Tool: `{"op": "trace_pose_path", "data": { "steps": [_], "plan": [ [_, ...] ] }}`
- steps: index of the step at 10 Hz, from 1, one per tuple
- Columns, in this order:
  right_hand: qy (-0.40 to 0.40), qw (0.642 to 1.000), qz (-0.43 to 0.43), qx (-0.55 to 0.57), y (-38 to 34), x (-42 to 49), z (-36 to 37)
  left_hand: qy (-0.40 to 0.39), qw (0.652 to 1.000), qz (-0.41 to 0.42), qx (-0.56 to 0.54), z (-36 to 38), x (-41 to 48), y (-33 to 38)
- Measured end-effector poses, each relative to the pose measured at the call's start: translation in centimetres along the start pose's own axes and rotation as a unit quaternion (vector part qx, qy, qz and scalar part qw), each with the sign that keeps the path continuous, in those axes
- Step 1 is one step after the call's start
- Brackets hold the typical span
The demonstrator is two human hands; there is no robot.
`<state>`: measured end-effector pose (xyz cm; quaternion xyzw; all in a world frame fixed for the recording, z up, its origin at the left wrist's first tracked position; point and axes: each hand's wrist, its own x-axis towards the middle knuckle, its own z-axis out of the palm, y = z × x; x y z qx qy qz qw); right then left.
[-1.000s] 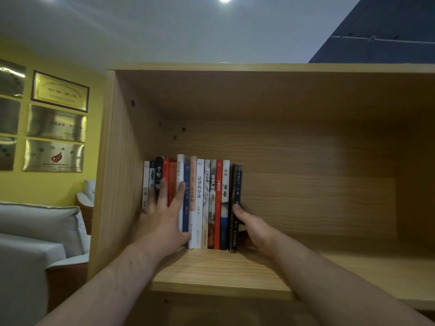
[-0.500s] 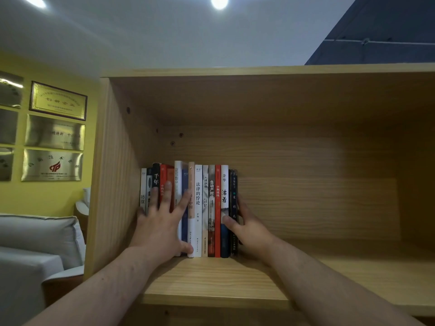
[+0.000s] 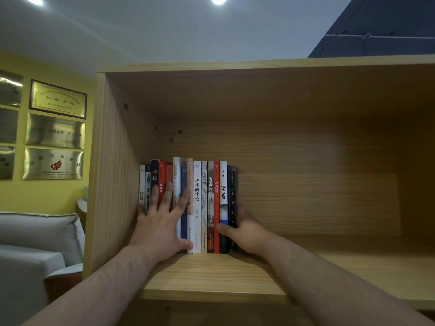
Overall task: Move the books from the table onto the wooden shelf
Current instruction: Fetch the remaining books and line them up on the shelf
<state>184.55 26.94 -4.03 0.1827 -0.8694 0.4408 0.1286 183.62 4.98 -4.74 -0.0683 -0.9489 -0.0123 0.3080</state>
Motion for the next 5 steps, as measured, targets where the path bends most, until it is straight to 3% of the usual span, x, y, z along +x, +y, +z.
{"op": "trace_pose_path", "data": {
  "steps": [1,4,5],
  "plan": [
    [0.016,1.000,0.000,0.017,0.0,-0.2,0.0,-0.003,1.000,-0.003,-0.021,-0.2,-0.2,0.1],
    [0.073,0.992,0.007,0.100,-0.5,-1.1,-0.4,0.048,0.975,-0.020,-0.215,-1.1,-4.8,1.1],
    [0.112,0.983,0.016,0.142,-1.0,-1.3,-0.8,0.058,0.974,-0.005,-0.218,-1.0,-5.4,0.8]
  ]
}}
